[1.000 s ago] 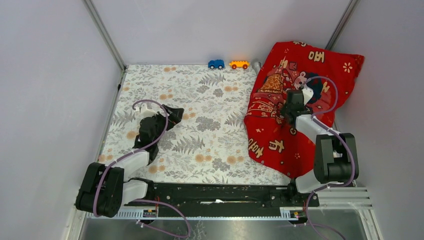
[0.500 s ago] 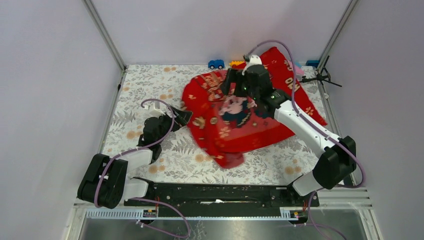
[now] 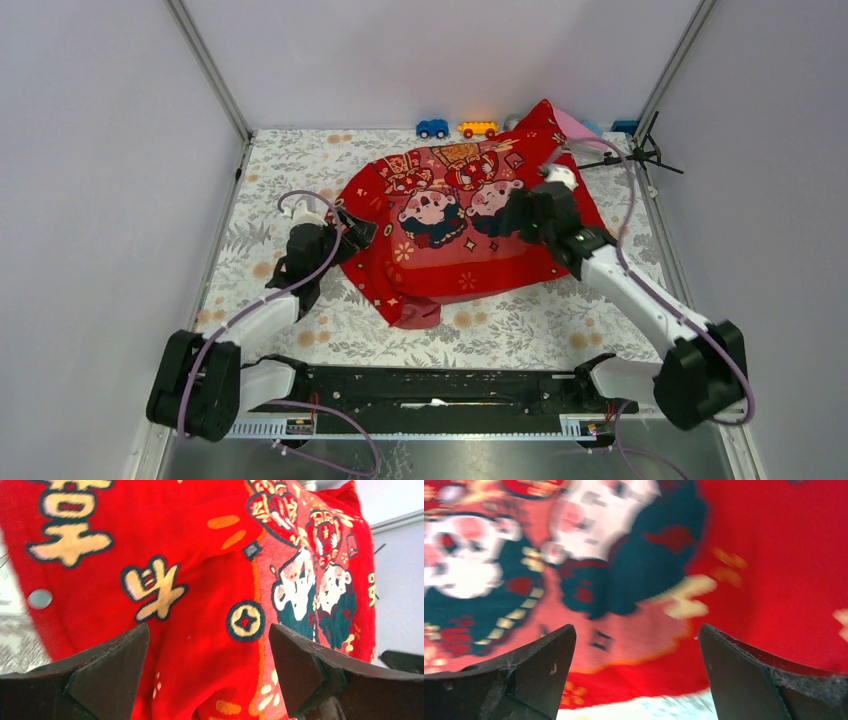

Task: Remove the pillowcase from the pillow

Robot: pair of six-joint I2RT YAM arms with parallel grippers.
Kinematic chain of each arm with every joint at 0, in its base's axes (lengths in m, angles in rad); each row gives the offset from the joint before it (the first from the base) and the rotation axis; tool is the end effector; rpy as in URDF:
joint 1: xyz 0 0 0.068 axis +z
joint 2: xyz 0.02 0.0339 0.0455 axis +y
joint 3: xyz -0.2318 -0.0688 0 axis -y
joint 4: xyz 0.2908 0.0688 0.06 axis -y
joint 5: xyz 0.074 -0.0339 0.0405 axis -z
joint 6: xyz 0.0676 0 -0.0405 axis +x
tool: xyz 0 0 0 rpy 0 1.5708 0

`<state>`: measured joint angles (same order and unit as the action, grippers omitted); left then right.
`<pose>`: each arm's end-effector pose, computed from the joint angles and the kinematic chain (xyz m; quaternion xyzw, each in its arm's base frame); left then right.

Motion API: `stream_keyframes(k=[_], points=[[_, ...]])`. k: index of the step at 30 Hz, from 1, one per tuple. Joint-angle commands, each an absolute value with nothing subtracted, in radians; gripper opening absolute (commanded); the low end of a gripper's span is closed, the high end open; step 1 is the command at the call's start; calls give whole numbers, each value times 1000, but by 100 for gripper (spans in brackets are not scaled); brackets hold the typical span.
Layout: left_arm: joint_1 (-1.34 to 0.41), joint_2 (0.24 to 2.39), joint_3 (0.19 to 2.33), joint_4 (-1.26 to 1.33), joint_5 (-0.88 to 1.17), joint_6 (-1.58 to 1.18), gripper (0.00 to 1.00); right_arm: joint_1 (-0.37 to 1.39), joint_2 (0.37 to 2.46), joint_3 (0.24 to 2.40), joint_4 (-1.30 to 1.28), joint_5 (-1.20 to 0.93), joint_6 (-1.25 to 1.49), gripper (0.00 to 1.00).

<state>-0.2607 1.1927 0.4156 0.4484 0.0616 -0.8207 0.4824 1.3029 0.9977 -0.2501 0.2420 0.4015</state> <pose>0.3059 -0.0859 0.1221 -0.2074 0.7862 -0.3208 0.4858 0.3377 0.1585 0.2333 0.0236 0.8691 0.1111 0.4814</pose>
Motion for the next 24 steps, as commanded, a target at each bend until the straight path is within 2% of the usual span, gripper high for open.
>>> stream_keyframes(k=[1,5,8,11,14,22,24], points=[[-289,1037,472,146,-21,-859,95,376,1070,808,-272,287,493,100],[-340,879,451,-72,-107,-960,95,339,900,671,-260,424,540,100],[-348,825,402,-118,-17,-1026,95,307,862,617,-223,427,565,100],[-401,835,355,-115,78,-1081,93,281,893,588,-171,372,609,100],[-521,874,354,-122,80,-1060,86,260,956,581,-136,315,655,100],[-766,953,381,-196,-40,-1077,88,191,1047,501,-25,257,714,99],[-791,980,387,-205,-64,-1063,88,170,1055,486,-10,236,707,96]])
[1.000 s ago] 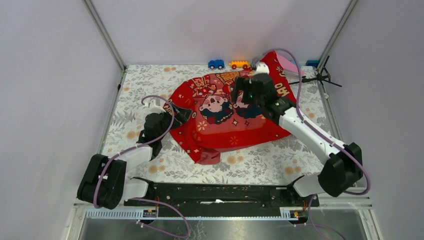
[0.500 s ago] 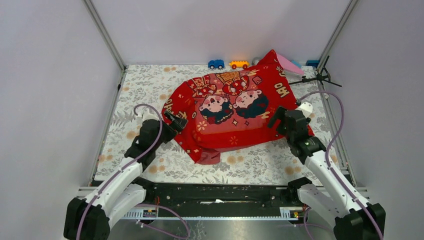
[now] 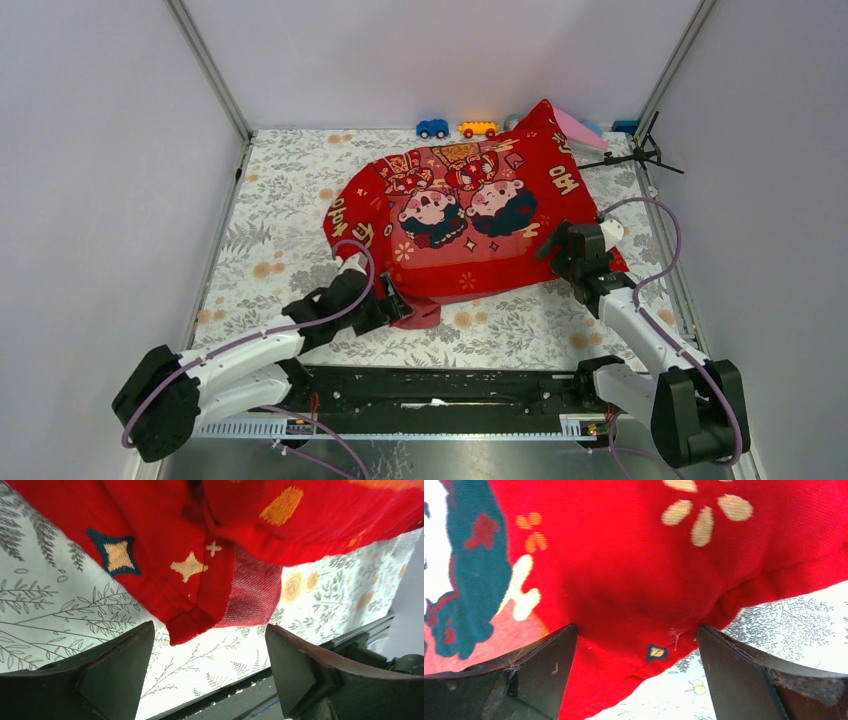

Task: Remove the pillowcase from the pillow

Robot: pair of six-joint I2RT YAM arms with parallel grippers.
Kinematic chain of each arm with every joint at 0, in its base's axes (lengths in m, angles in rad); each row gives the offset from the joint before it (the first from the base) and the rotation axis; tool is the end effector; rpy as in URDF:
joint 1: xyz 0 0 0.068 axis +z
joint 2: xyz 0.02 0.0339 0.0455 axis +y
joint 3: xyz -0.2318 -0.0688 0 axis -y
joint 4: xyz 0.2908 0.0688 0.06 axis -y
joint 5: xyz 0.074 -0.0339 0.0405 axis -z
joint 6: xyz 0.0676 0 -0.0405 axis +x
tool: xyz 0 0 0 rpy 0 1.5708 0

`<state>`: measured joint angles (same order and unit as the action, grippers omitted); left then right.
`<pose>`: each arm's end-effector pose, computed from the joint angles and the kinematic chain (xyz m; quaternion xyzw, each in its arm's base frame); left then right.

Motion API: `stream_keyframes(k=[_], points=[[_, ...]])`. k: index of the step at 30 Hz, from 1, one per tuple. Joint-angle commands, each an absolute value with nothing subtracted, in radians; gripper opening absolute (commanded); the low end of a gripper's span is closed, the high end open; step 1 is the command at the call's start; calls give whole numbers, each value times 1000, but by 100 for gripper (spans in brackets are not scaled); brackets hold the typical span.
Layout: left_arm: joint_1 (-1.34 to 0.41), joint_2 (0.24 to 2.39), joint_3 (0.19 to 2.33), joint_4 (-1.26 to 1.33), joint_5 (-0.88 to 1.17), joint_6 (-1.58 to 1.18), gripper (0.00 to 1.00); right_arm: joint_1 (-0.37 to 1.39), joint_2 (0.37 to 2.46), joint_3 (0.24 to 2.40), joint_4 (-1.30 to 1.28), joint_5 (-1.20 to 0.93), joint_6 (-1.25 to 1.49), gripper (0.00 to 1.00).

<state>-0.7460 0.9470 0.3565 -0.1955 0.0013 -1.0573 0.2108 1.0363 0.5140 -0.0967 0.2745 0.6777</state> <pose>0.1906 -0.1763 0.0894 -0.1430 0.9129 -0.3003 0.2367 0.2944 0.0443 0.1392 0.2647 0.8421 0.0852 0.4620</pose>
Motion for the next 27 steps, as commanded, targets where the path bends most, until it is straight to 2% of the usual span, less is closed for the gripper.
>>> stream_keyframes(k=[1,4,7,10,12,14,15,17,19,20,22,23,27], points=[[-795,998,389,-206,-69,-1059,87,167,1051,482,27,235,699,92],[-798,1073,403,-182,-65,-1026,84,166,1002,474,43,239,677,75],[-799,1149,433,-174,-89,-989,77,166,947,468,43,252,656,49],[-799,1203,477,-172,-126,-954,56,166,911,463,41,256,643,25],[-799,1224,511,-186,-153,-917,33,165,896,474,25,260,639,13],[-798,1223,567,-266,-221,-892,5,166,882,499,7,266,630,6],[-798,1215,597,-321,-279,-887,0,166,873,518,-27,268,625,5],[-796,1180,658,-430,-393,-875,0,166,856,558,-57,271,614,4],[-787,1137,723,-536,-484,-865,0,166,837,595,-79,268,611,7],[-780,1115,752,-573,-514,-858,0,166,830,606,-83,258,612,17],[-760,1070,795,-626,-547,-847,0,166,828,620,-101,241,629,75],[-746,1039,812,-642,-554,-842,0,166,832,622,-118,236,648,97],[-714,936,834,-680,-598,-839,0,166,856,588,-156,269,676,100]])
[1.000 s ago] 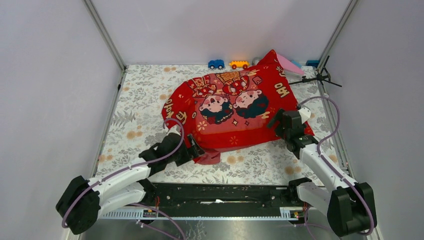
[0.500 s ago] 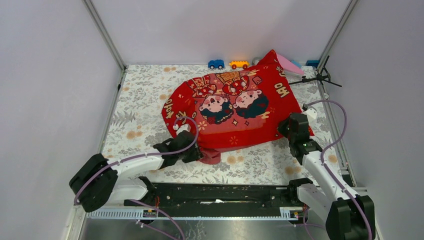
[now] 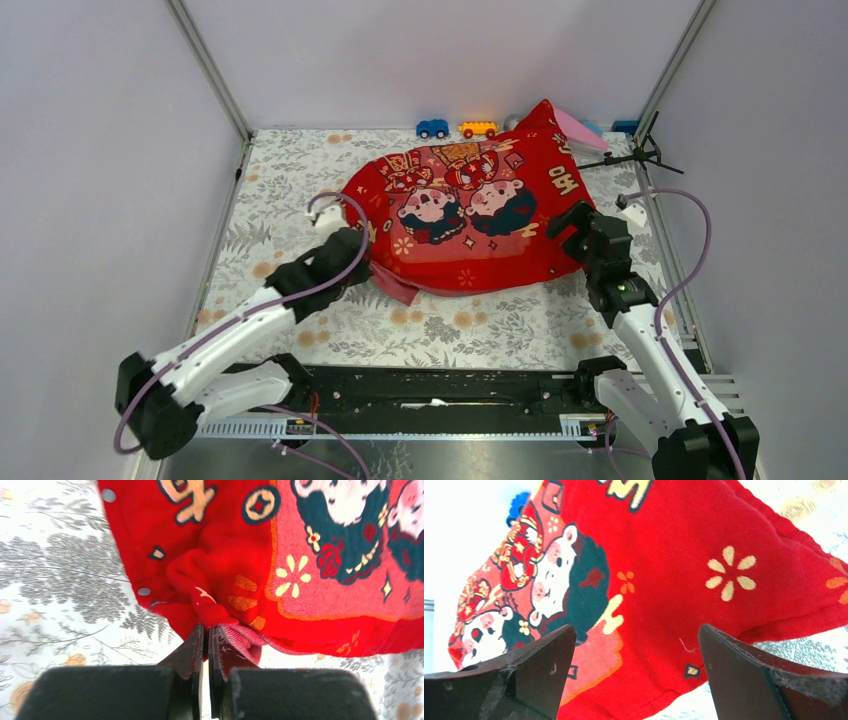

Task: Remove the pillowcase from the pillow

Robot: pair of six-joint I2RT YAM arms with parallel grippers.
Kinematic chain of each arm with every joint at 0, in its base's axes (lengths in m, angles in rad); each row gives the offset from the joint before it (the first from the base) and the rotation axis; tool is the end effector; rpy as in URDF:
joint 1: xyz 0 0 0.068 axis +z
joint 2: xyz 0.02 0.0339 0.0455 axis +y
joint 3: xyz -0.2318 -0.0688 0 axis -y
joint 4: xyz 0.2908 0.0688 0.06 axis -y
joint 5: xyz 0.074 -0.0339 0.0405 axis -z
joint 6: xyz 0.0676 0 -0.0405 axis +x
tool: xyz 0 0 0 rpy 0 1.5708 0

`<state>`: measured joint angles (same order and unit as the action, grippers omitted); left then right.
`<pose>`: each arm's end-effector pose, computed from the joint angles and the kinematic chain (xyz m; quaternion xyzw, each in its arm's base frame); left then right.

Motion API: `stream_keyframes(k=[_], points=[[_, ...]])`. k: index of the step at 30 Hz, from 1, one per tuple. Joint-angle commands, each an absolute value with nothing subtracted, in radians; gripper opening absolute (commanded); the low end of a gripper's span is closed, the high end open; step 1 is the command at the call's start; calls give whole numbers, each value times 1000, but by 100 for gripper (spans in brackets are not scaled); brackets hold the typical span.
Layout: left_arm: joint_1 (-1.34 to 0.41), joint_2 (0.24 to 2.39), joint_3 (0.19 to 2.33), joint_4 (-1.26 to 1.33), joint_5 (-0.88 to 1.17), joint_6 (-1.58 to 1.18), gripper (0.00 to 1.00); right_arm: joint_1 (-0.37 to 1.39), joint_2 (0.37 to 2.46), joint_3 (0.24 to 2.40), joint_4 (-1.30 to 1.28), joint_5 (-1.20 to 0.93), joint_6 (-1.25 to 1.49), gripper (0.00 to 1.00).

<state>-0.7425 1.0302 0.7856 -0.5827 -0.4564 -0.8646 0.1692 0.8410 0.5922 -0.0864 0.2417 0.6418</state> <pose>0.2327 -0.1731 0.2009 -0.1374 0.9008 -0.1084 0.3973 0.2925 0.0335 0.2269 0.2573 0.7704 0.1365 0.5672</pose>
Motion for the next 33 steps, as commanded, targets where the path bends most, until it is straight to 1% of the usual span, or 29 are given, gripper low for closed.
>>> stream_keyframes(k=[1,6,10,17,18,19,20,23,24,25,26,27,31,33], points=[[-710,910,834,-692,-610,-844,0,167,861,568,-157,289,675,100],[-683,791,841,-736,-610,-885,0,165,877,450,-112,335,646,100],[-668,722,849,-753,-630,-872,0,153,880,384,-50,326,660,100],[-657,722,871,-806,-667,-858,0,146,998,386,72,298,735,100],[-657,718,869,-807,-667,-855,0,145,1008,390,89,297,747,98],[-657,712,865,-807,-667,-853,0,146,1011,395,103,299,756,93],[-657,707,864,-809,-672,-849,0,146,1010,402,113,305,765,84],[-657,699,877,-835,-692,-838,0,145,991,448,82,338,768,33],[-657,699,886,-844,-699,-832,0,146,979,473,57,348,757,20],[-657,699,894,-853,-705,-826,0,146,965,497,29,357,746,10],[-656,701,903,-861,-710,-817,0,146,948,521,10,367,735,3],[-656,702,915,-870,-714,-812,0,146,925,546,-42,375,724,0],[-657,709,991,-876,-720,-744,0,147,826,648,-109,373,650,0],[-656,719,1059,-877,-740,-680,0,145,796,732,-138,394,608,0]])
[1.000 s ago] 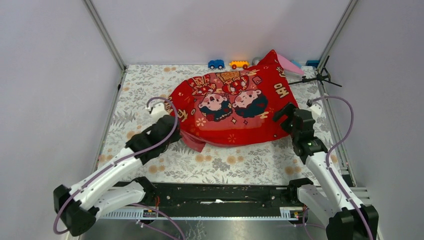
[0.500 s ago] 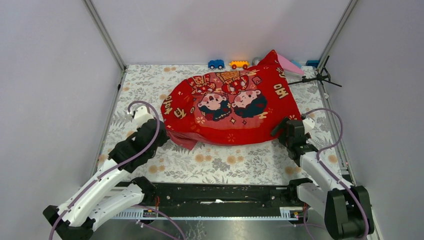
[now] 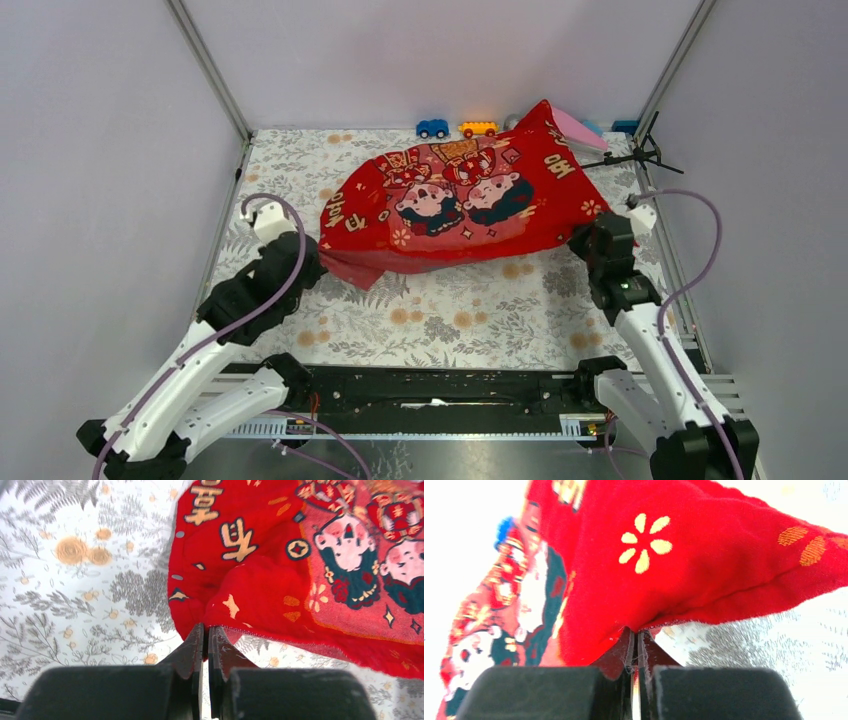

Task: Remove the pillowcase from the pillow

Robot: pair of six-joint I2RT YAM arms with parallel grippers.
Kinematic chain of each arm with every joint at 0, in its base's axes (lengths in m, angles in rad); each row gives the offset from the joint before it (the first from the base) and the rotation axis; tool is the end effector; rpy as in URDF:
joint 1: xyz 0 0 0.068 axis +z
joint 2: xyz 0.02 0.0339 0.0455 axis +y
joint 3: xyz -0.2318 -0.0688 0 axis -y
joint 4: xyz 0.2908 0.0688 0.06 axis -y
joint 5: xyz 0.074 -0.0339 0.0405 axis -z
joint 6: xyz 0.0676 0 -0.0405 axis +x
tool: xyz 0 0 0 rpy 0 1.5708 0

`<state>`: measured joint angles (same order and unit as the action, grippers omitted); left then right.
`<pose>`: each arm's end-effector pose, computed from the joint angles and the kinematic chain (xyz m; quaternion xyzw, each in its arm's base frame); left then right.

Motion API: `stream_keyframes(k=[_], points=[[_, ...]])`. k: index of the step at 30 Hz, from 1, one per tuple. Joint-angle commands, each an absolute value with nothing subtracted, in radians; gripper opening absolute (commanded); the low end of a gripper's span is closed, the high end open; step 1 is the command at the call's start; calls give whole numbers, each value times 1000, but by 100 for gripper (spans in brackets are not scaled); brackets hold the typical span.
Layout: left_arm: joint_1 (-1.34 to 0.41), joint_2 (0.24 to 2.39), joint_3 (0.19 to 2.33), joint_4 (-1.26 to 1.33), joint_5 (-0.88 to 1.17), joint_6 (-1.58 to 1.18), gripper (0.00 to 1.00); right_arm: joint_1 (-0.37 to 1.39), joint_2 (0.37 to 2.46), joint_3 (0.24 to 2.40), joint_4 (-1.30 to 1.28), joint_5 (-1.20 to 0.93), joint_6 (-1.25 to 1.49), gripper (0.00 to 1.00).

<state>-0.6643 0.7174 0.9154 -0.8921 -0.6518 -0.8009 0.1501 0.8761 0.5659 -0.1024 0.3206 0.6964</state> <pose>0.1960 -0.1014 0.3002 -0.1941 0.8465 -0.0534 0.4928 0.2933 0.0228 0.2046 0.3070 0.7720 0.1001 0.5474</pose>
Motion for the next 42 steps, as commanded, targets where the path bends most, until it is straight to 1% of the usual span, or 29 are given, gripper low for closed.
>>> stream_keyframes(k=[1,7,9,11,12,13,15,16,18,20,21,22,23,24,25,26,27,28,29,31,32,33,34,35,36,37,39,42], points=[[-656,728,1098,-877,-744,-650,0,145,793,792,-160,413,592,0],[-657,806,1392,-923,-708,-547,0,146,818,1136,-243,424,562,0],[-657,814,1481,-922,-639,-528,0,146,839,1246,-236,437,536,0],[-657,827,1578,-879,-515,-461,2,146,907,1421,-247,445,491,0],[-658,852,1683,-881,-482,-444,2,146,983,1520,-271,451,469,0],[-658,901,1778,-906,-473,-431,0,146,1050,1628,-310,452,450,0],[-658,1022,1991,-1000,-530,-402,0,146,1189,1843,-390,433,432,0],[-659,1079,2055,-1020,-572,-388,0,146,1252,1932,-420,417,433,0],[-660,1151,2079,-1014,-651,-387,0,146,1352,2051,-473,396,453,0],[-653,1206,2031,-985,-656,-394,0,146,1431,2097,-500,392,479,0],[-632,1237,2010,-979,-632,-411,0,146,1467,2097,-505,390,487,0],[-577,1269,1990,-975,-560,-433,0,146,1506,2091,-510,388,494,0],[-499,1314,1967,-967,-436,-462,0,146,1547,2081,-513,385,497,2],[-397,1347,1930,-951,-271,-502,0,146,1598,2076,-520,376,497,20],[-314,1377,1888,-930,-137,-532,0,145,1651,2085,-541,359,494,48],[-257,1414,1857,-915,-49,-557,0,142,1705,2113,-577,327,485,75],[-218,1447,1840,-913,16,-572,0,141,1758,2158,-633,280,469,90],[-198,1482,1835,-916,56,-575,3,141,1799,2211,-694,235,454,97],[-183,1507,1837,-924,82,-573,14,141,1831,2260,-744,194,438,99],[-172,1528,1839,-941,97,-558,41,141,1847,2292,-798,118,402,100],[-170,1519,1822,-942,87,-551,58,141,1834,2264,-794,59,389,100],[-171,1499,1796,-935,66,-548,71,143,1813,2228,-781,17,383,100],[-170,1468,1763,-922,34,-546,83,143,1780,2173,-763,-19,382,100],[-170,1434,1721,-903,9,-545,92,146,1724,2097,-730,-56,382,100],[-170,1395,1680,-885,-29,-542,97,147,1675,2010,-678,-94,382,100],[-170,1358,1640,-868,-51,-539,97,150,1614,1900,-620,-124,391,100],[-170,1288,1557,-840,-62,-537,98,156,1489,1684,-483,-163,431,100],[-170,1189,1406,-800,4,-552,96,199,1347,1435,-333,-190,500,100]])
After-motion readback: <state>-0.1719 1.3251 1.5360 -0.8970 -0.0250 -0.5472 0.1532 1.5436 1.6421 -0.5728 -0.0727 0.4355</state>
